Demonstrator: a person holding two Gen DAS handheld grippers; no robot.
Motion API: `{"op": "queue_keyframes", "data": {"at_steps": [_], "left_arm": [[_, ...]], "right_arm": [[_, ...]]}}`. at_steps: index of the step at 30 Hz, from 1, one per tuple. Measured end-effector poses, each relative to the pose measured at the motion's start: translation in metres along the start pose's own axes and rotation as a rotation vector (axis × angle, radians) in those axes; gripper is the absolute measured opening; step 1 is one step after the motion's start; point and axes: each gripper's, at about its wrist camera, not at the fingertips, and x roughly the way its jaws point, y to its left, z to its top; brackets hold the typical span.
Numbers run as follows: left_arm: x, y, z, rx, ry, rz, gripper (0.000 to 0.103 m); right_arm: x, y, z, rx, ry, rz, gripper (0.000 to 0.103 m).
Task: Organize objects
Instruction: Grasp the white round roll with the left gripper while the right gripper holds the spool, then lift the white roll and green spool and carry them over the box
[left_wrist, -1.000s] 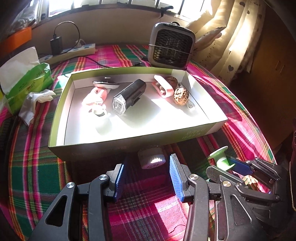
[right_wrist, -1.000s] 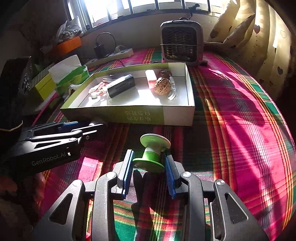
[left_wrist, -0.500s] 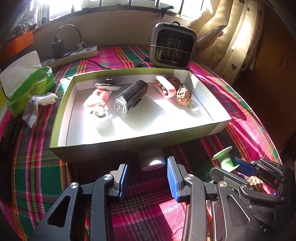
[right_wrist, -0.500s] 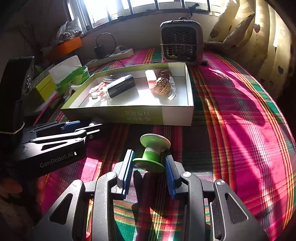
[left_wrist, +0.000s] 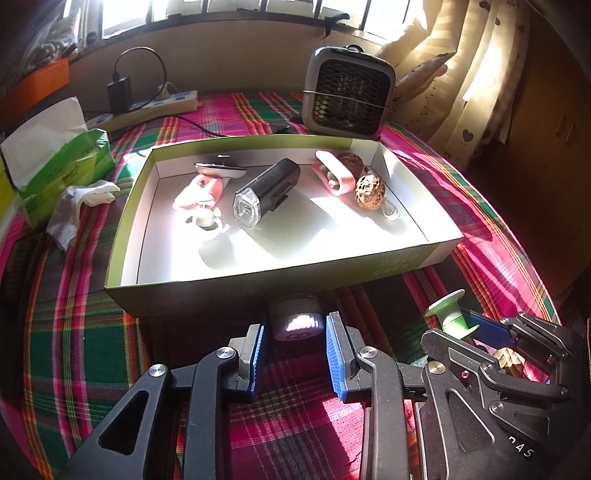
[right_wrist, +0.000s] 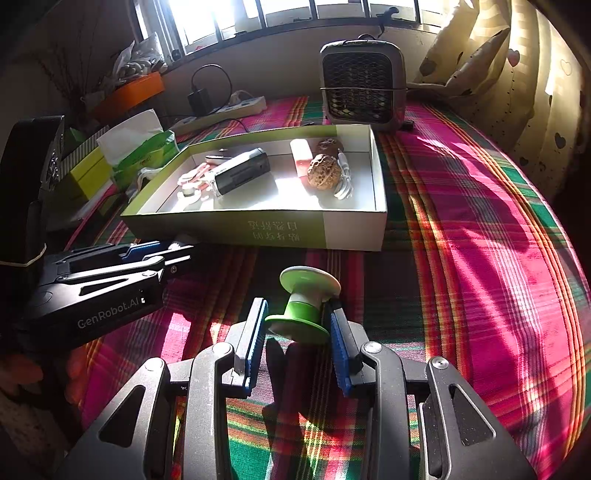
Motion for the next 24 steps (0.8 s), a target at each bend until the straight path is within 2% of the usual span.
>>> {"op": "queue_keyframes", "data": {"at_steps": [24], "left_arm": [[-0.014, 0.003, -0.008, 0.01, -0.02, -0.011, 0.026]], "right_arm": [[-0.003, 0.005, 0.002, -0.024, -0.017, -0.025, 0.034]]}}
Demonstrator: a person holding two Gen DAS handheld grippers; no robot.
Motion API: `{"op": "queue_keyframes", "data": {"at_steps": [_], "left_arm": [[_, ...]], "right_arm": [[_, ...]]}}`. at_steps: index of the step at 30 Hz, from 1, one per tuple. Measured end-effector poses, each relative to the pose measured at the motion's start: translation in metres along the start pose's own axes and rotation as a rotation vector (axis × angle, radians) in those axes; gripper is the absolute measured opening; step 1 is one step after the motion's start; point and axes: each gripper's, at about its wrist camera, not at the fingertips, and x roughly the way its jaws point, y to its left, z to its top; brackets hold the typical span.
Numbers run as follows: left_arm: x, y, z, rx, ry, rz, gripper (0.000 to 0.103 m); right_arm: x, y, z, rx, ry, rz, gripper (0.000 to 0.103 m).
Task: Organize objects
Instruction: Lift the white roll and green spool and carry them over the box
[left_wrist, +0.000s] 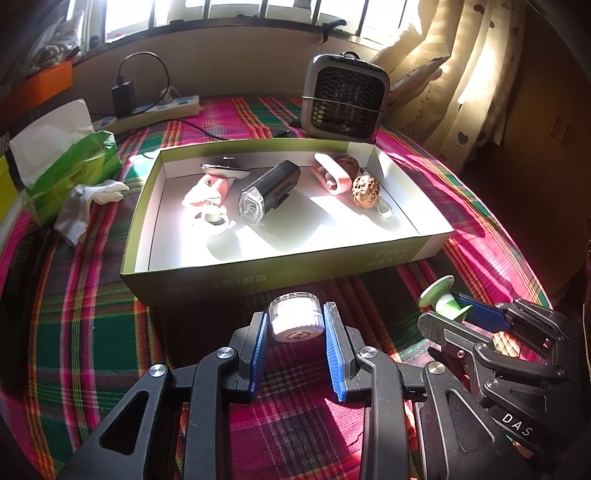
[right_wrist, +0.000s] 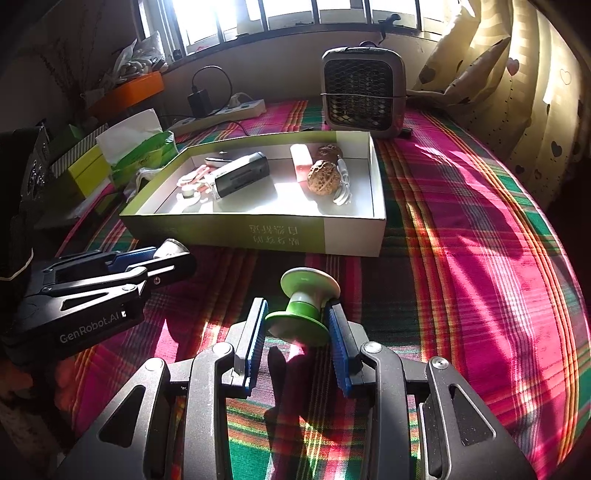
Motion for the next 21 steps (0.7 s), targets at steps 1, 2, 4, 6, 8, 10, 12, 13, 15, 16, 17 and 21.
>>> {"op": "queue_keyframes", "data": {"at_steps": [1, 2, 4, 6, 8, 10, 12, 13, 15, 16, 17, 21], "left_arm": [[-0.001, 0.0, 0.0, 0.0, -0.001, -0.001, 0.026], [-0.002, 0.001, 0.0, 0.001, -0.003, -0.002, 0.026], [-0.005, 0.001, -0.001, 0.003, -0.007, -0.001, 0.026], [-0.007, 0.001, 0.0, 0.003, -0.013, -0.002, 0.026], [-0.01, 0.002, 0.0, 0.0, -0.019, 0.0, 0.026], [-0.012, 0.003, 0.0, -0.002, -0.023, -0.001, 0.026], [-0.013, 0.003, 0.001, 0.001, -0.026, 0.0, 0.026], [-0.014, 0.003, 0.0, 0.001, -0.027, 0.0, 0.026], [-0.017, 0.002, 0.001, 0.006, -0.033, -0.002, 0.026], [-0.018, 0.002, 0.001, 0.008, -0.037, 0.0, 0.026], [-0.02, 0.002, 0.002, 0.009, -0.043, 0.002, 0.026], [-0.029, 0.002, 0.006, 0.013, -0.067, 0.003, 0.026]], "right_arm": [[0.0, 0.0, 0.001, 0.0, -0.001, 0.002, 0.034], [-0.001, 0.001, 0.001, -0.001, -0.003, 0.002, 0.034], [-0.002, 0.003, 0.003, -0.004, -0.011, 0.0, 0.034], [-0.004, 0.004, 0.004, -0.005, -0.015, 0.004, 0.034], [-0.005, 0.005, 0.006, -0.011, -0.019, 0.003, 0.034], [-0.006, 0.007, 0.007, -0.014, -0.025, 0.005, 0.034], [-0.007, 0.008, 0.008, -0.017, -0.027, 0.007, 0.034], [-0.007, 0.008, 0.008, -0.019, -0.028, 0.007, 0.034], [-0.008, 0.009, 0.009, -0.018, -0.031, 0.011, 0.034], [-0.009, 0.01, 0.01, -0.02, -0.033, 0.013, 0.034], [-0.009, 0.01, 0.012, -0.025, -0.036, 0.013, 0.034], [-0.014, 0.013, 0.019, -0.035, -0.058, 0.019, 0.034]]}}
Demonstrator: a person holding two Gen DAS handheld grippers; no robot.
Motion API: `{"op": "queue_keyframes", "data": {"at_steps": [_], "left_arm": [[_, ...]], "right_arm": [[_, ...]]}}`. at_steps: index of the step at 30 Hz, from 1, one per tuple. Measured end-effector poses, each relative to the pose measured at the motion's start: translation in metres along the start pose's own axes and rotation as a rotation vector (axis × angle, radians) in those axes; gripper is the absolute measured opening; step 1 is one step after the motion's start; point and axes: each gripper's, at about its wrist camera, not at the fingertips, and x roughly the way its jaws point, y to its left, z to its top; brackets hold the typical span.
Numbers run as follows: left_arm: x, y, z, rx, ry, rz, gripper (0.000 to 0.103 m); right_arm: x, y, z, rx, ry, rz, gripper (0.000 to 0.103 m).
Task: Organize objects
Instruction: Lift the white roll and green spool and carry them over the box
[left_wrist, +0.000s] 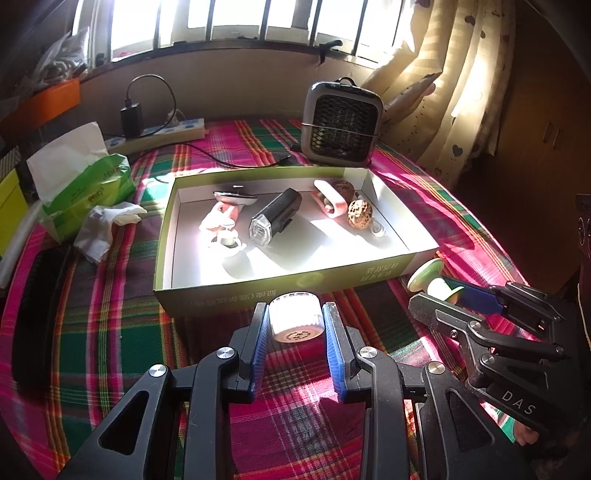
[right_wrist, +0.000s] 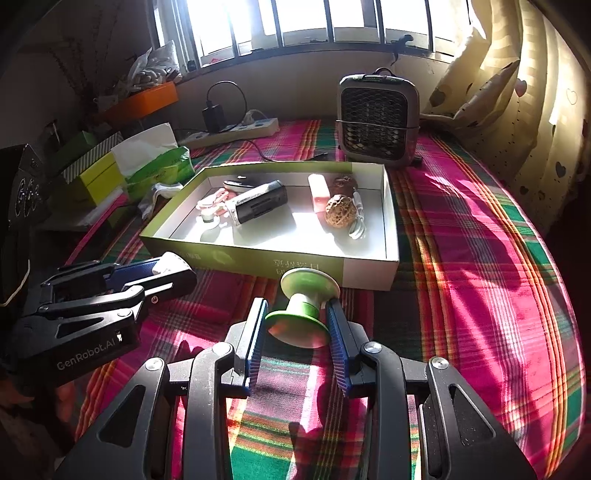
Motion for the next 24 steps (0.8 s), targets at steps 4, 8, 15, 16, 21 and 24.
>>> {"op": "queue_keyframes", "data": {"at_steps": [4, 8, 15, 16, 21, 24], "left_arm": [[-0.004, 0.002, 0.004, -0.002, -0.013, 0.006, 0.026], [-0.006, 0.003, 0.009, -0.002, -0.023, 0.006, 0.026], [-0.004, 0.007, 0.017, -0.005, -0.032, 0.006, 0.026], [-0.003, 0.007, 0.017, -0.006, -0.031, 0.006, 0.026], [0.002, 0.011, 0.022, -0.012, -0.029, 0.01, 0.026], [0.006, 0.014, 0.025, -0.021, -0.025, 0.008, 0.026]], "right_arm": [[0.0, 0.002, 0.007, -0.014, -0.011, 0.003, 0.034], [0.002, 0.003, 0.013, -0.02, -0.017, 0.01, 0.034], [0.007, 0.001, 0.023, -0.027, -0.02, 0.02, 0.034], [0.008, 0.0, 0.025, -0.028, -0.019, 0.022, 0.034], [0.017, -0.002, 0.034, -0.034, -0.01, 0.02, 0.034], [0.023, -0.002, 0.04, -0.043, -0.008, 0.02, 0.034]]}}
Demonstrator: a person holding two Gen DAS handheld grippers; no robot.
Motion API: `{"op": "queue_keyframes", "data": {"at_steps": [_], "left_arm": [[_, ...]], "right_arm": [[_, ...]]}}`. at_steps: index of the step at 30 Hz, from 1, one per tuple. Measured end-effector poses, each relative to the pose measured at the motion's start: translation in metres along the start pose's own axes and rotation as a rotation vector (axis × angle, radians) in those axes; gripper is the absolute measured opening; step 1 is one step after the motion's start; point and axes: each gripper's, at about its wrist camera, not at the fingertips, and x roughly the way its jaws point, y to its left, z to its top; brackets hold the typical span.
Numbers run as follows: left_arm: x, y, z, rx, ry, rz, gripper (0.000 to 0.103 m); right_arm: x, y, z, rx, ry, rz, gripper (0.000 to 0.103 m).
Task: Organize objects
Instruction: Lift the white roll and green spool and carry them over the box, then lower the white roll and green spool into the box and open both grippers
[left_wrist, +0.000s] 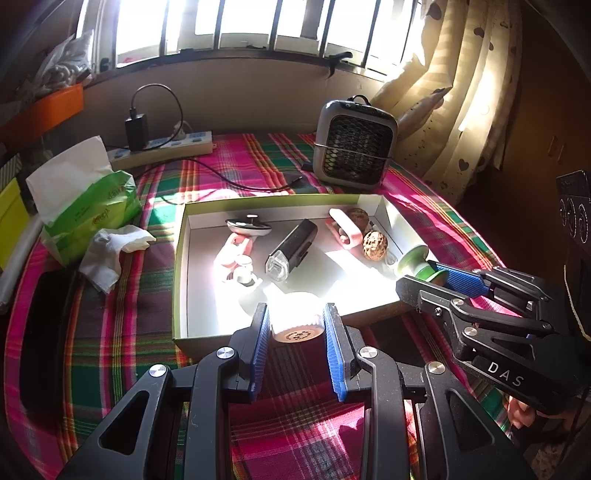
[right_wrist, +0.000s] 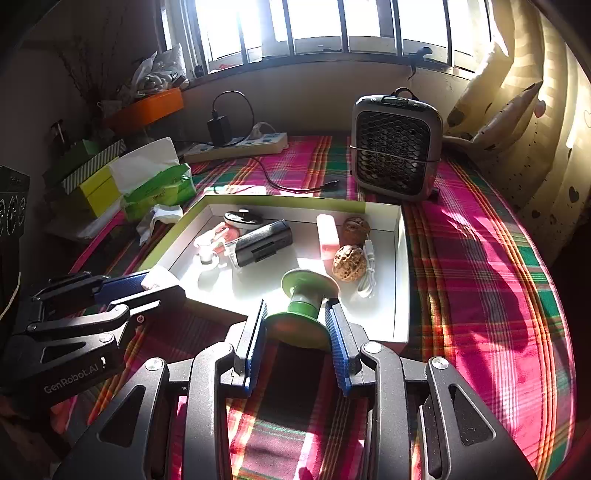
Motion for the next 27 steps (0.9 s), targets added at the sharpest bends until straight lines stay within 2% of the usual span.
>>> {"op": "queue_keyframes", "data": {"at_steps": [27], "left_arm": [[0.037, 0.011, 0.018, -0.012, 0.038, 0.007, 0.026]], "right_arm": [[0.053, -0.01, 0.027, -0.029, 0.083, 0.032, 0.034]]}}
